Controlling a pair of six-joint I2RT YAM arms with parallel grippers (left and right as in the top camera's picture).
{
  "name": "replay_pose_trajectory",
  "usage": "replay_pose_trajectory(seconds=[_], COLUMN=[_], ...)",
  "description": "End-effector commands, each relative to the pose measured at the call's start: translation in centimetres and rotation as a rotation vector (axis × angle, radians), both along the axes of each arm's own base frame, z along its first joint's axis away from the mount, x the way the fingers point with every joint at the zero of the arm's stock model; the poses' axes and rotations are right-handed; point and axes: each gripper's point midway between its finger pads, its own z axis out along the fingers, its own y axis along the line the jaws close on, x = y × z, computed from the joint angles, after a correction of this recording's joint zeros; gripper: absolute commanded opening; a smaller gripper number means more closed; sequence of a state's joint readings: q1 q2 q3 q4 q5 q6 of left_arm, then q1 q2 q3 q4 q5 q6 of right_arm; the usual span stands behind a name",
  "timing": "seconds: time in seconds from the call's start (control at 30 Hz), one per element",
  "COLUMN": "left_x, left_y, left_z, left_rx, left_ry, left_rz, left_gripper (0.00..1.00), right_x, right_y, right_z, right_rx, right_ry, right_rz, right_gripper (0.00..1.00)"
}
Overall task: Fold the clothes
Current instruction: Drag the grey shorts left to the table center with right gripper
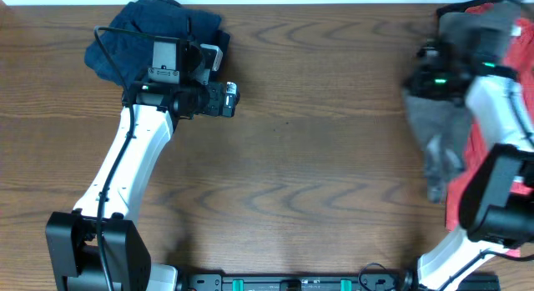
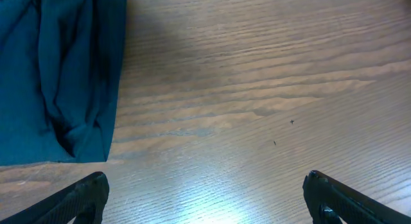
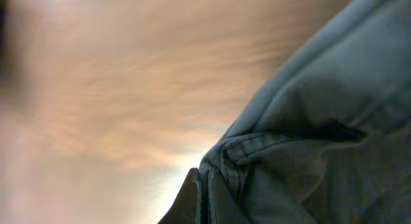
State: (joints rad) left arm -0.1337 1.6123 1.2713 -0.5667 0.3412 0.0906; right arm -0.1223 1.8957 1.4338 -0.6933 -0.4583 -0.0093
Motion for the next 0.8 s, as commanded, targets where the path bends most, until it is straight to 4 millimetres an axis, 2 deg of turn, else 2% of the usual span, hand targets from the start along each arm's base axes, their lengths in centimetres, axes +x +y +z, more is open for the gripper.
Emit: replay_pose_trajectory(seconds=[0.0,0.1,0.23,0.33,0.4,0.43,0.5,0.53,0.57,0.6,0.67,0.77], left_x=[0.4,0.6,0.7,0.7,0.7,0.7,0.7,0.6,0.6,0.6,0.5,0.4], left_y=[0.5,1.5,3.0,4.0,4.5,4.6,4.6,4.6,4.6,4.6,4.6,4.6], left_z=[0.9,1.3,2.1,2.6,2.9,3.0,3.0,3.0,3.0,2.9,2.9,2.8], left_rx=[-0.004,-0.007,-0.007,-0.008,-0.008,-0.008,-0.008,-0.008,-0.008,-0.007,-0.007,-0.006], left_ry=[-0.028,-0.037,-0.055,-0.066,-0.072,-0.073,-0.074,-0.073,-0.071,-0.070,-0.067,-0.060], left_rz=[0.006,0.033,0.070,0.093,0.105,0.108,0.107,0.107,0.107,0.107,0.107,0.108], left_gripper=[0.98,0.98,0.98,0.98,0.98,0.98,0.98,0.98,0.98,0.98,0.98,0.98], right_x=[-2.0,-5.0,-8.5,-11.4,-12.8,-13.1,-12.9,-12.3,-11.6,-10.9,-9.2,-7.3], right_y=[7.8,13.3,17.8,19.1,18.5,18.0,16.9,16.3,15.9,15.8,16.1,17.1], right_z=[1.9,1.5,1.4,1.6,1.7,1.7,1.9,2.0,2.2,2.4,2.8,3.3], right_rx=[0.061,0.058,0.051,0.033,-0.018,-0.045,-0.105,-0.136,-0.158,-0.172,-0.190,-0.189], right_ry=[0.015,0.078,0.140,0.205,0.236,0.245,0.229,0.204,0.170,0.131,0.047,-0.053], right_rz=[0.165,0.301,0.418,0.477,0.493,0.487,0.467,0.452,0.447,0.455,0.468,0.492], right_gripper=[0.01,0.01,0.01,0.01,0.01,0.08,0.46,0.62,0.73,0.80,0.88,0.91])
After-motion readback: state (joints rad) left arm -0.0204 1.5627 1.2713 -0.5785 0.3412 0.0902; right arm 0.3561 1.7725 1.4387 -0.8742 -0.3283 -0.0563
